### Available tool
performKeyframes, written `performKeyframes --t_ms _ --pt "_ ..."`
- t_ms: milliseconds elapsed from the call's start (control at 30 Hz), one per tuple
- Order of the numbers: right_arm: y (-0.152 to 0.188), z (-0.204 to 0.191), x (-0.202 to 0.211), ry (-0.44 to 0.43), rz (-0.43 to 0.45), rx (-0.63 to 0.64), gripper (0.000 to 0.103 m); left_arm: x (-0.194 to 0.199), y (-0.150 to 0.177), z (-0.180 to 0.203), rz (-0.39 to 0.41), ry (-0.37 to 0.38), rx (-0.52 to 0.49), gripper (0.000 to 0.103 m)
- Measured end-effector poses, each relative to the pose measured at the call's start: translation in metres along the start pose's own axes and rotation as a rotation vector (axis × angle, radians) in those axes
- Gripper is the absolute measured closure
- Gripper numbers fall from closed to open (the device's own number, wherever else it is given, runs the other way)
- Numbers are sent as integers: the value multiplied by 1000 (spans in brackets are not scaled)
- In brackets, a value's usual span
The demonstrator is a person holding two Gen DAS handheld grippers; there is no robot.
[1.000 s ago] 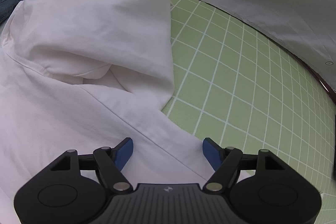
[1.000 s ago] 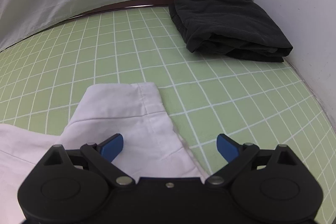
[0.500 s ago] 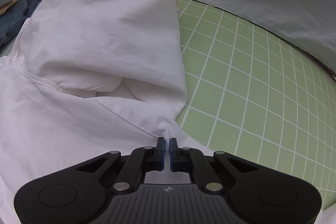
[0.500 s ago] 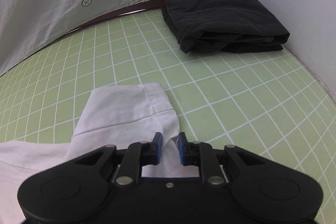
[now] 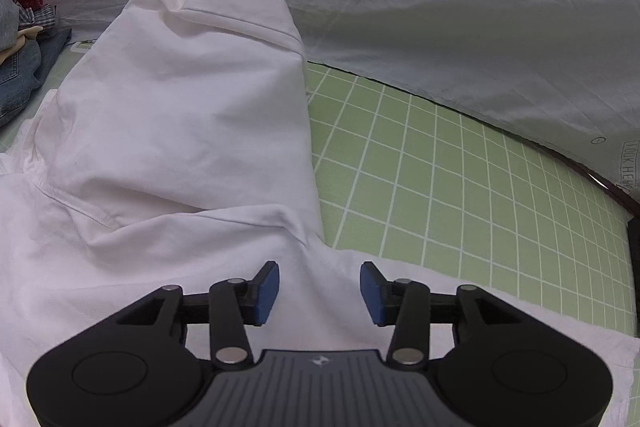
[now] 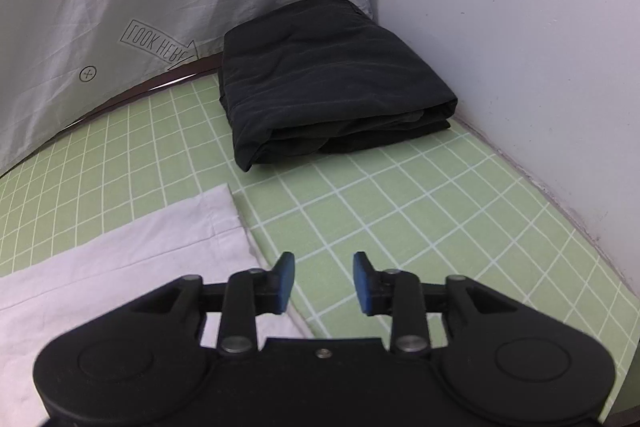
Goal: Fold clothes
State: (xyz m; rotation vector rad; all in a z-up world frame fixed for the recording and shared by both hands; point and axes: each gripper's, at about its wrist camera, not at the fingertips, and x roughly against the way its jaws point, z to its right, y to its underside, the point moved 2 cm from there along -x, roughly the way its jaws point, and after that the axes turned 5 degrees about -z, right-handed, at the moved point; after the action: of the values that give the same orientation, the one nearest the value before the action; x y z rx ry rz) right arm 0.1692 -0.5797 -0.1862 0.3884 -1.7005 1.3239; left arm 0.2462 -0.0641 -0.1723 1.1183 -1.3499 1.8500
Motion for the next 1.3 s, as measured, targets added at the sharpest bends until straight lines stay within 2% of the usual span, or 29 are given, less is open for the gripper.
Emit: performKeyframes --t_ms 67,133,233,300,467,600,700,900,1067,1200,1300 --pt "14 -6 0 -28 -36 -7 58 4 13 -3 -17 -8 -15 52" --pt "29 -12 0 -52 -83 -19 49 10 26 -11 -33 -15 -8 51" --pt "47 -22 6 -72 -114 11 32 22 41 -25 -48 -13 19 51" --pt "58 -28 14 -75 -113 49 14 33 52 -37 -50 -12 38 50" --pt "90 -38 28 -111 -153 125 4 61 82 -77 -42 -36 96 49" --pt "123 -55 36 -123 -205 219 4 81 104 -123 -47 -80 191 48" --pt "137 -69 48 -130 -204 275 3 91 113 -158 -46 -98 266 48" --pt "159 -92 68 -105 -213 285 3 101 111 -219 -46 -133 297 48" --pt "176 -115 84 -29 -211 217 3 104 100 -272 -60 -128 312 47" --pt "188 -137 97 91 -175 176 3 96 82 -310 -69 -115 330 47" --pt "195 -150 110 147 -152 137 3 87 66 -337 -74 -95 338 47"
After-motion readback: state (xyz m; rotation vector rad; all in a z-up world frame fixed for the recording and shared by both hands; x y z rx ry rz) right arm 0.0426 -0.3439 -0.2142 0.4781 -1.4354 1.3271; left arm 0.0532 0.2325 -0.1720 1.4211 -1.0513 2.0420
